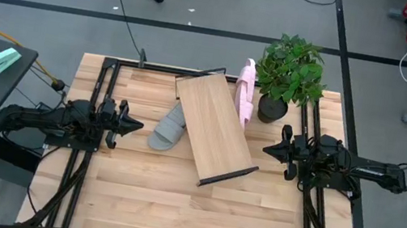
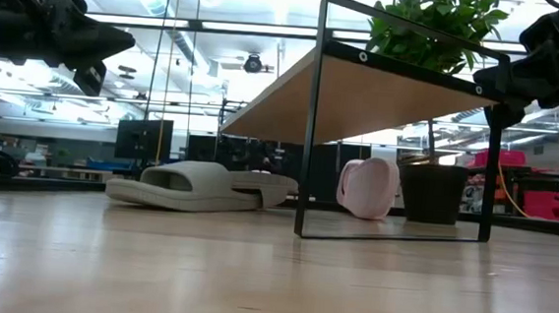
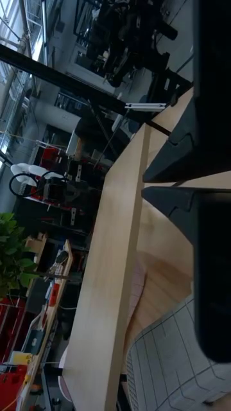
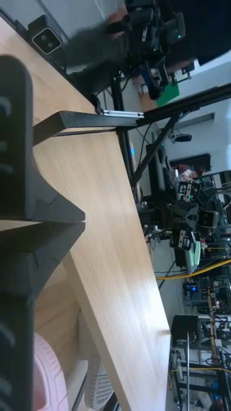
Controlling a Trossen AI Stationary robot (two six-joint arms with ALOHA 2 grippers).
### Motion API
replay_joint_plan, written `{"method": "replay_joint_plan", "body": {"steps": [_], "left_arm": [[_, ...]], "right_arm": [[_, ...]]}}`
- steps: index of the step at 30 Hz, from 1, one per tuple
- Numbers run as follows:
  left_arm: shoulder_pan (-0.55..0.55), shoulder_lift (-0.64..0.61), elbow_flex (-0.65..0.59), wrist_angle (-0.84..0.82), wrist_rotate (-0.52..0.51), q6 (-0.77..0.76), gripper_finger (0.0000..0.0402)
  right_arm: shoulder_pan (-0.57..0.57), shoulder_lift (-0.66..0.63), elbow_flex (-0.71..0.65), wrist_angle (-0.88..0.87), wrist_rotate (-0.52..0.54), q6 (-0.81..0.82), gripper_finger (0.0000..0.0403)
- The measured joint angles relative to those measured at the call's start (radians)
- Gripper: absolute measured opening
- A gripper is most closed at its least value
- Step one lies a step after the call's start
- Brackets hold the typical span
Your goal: Pick and place slides into the shelf
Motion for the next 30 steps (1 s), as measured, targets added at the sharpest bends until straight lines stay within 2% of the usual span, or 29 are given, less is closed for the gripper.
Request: {"method": "replay_joint_plan", "body": {"steps": [7, 17, 30], "left_arm": [[0.0, 0.0, 0.0, 0.0, 0.0, 0.0, 0.0036], [0.0, 0.0, 0.0, 0.0, 0.0, 0.0, 0.0023], [0.0, 0.0, 0.0, 0.0, 0.0, 0.0, 0.0039]], "right_arm": [[0.0, 0.0, 0.0, 0.0, 0.0, 0.0, 0.0013], [0.0, 0.0, 0.0, 0.0, 0.0, 0.0, 0.0013], [0.0, 0.0, 0.0, 0.0, 0.0, 0.0, 0.0013]]}}
